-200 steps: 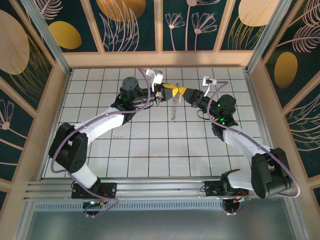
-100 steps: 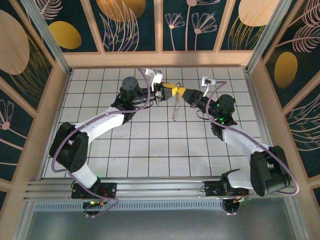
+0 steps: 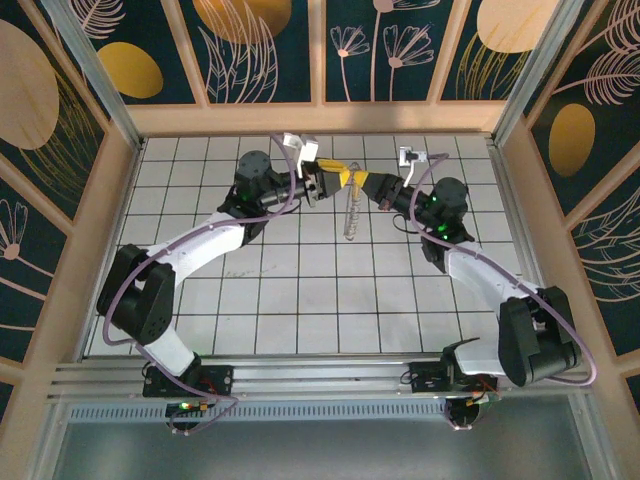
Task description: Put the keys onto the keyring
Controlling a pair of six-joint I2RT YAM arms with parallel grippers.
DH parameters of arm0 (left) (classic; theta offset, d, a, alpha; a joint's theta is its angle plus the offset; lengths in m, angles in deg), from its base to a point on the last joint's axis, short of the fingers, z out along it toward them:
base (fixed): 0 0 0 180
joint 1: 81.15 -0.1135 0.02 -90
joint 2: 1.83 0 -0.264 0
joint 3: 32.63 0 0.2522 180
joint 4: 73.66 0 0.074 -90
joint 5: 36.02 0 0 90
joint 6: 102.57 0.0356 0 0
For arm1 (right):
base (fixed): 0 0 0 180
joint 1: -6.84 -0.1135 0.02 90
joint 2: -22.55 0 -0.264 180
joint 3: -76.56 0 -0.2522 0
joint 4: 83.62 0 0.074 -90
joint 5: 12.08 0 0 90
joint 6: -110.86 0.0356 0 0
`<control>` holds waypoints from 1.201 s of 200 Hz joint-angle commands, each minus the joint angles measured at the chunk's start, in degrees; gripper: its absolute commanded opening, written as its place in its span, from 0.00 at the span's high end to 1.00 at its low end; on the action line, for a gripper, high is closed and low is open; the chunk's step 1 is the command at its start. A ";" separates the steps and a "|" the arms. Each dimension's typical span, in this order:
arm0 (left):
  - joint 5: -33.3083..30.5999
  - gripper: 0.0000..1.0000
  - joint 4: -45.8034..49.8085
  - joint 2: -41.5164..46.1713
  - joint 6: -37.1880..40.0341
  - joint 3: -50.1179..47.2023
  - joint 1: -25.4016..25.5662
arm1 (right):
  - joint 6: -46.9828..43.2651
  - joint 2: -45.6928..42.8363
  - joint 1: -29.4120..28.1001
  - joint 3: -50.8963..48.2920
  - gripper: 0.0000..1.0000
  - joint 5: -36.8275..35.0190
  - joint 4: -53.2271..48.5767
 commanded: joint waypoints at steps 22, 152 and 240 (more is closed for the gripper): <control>2.68 0.64 5.91 4.30 3.86 1.90 -4.53 | -6.19 4.08 2.57 7.47 1.00 7.78 -5.47; 19.83 0.54 28.17 -4.53 14.80 16.27 -9.23 | -21.11 14.63 3.50 21.47 1.00 26.91 -19.58; 26.40 0.54 28.46 -9.64 11.75 19.83 -9.21 | -20.48 15.31 2.84 21.74 1.00 28.57 -18.70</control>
